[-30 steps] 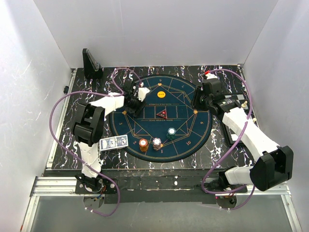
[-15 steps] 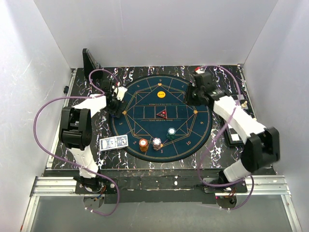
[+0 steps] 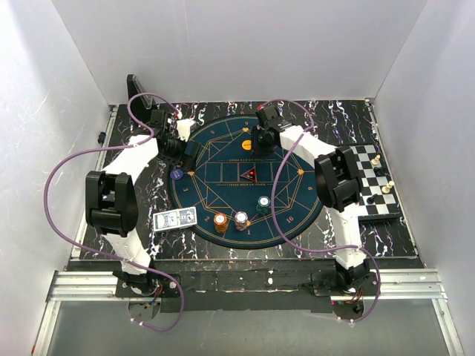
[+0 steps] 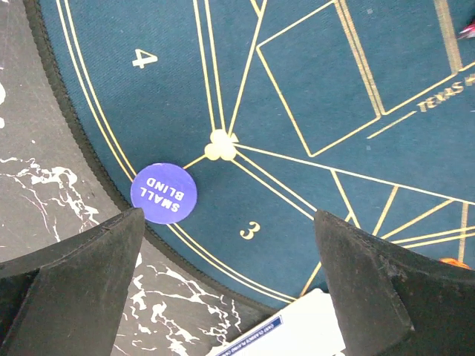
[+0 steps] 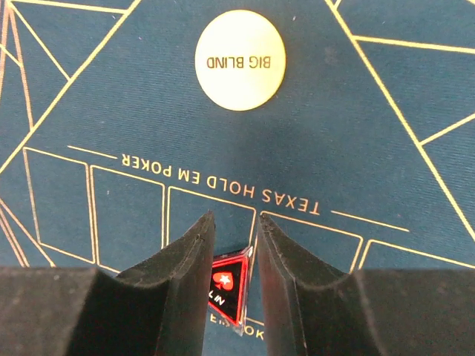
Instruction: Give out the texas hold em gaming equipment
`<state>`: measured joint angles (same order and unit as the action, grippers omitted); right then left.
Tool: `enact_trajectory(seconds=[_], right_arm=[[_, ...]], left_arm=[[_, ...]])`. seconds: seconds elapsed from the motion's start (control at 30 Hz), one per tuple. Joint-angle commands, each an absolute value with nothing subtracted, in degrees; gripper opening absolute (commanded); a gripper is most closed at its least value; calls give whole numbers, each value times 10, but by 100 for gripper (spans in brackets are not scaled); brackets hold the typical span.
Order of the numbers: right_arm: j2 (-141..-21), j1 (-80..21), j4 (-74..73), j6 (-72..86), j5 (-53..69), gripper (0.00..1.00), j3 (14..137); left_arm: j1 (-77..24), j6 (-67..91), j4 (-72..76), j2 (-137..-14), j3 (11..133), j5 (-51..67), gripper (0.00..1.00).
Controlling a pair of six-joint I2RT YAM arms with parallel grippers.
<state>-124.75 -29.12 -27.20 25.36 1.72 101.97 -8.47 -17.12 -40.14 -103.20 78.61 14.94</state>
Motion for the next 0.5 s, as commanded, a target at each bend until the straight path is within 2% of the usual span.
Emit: enact_trajectory(seconds=[0.0, 0.13, 0.47], right_arm=[[-1265, -303, -266, 254, 25, 38, 1063], [-1297, -307, -263, 266, 25, 32, 1088], [-1413, -300, -337, 292, 18, 31, 1244]], left_arm=[[-69, -149, -446, -991, 829, 217, 98], [-64, -131, -455, -987, 850, 215, 98], [-63, -150, -448, -976, 852, 167, 98]])
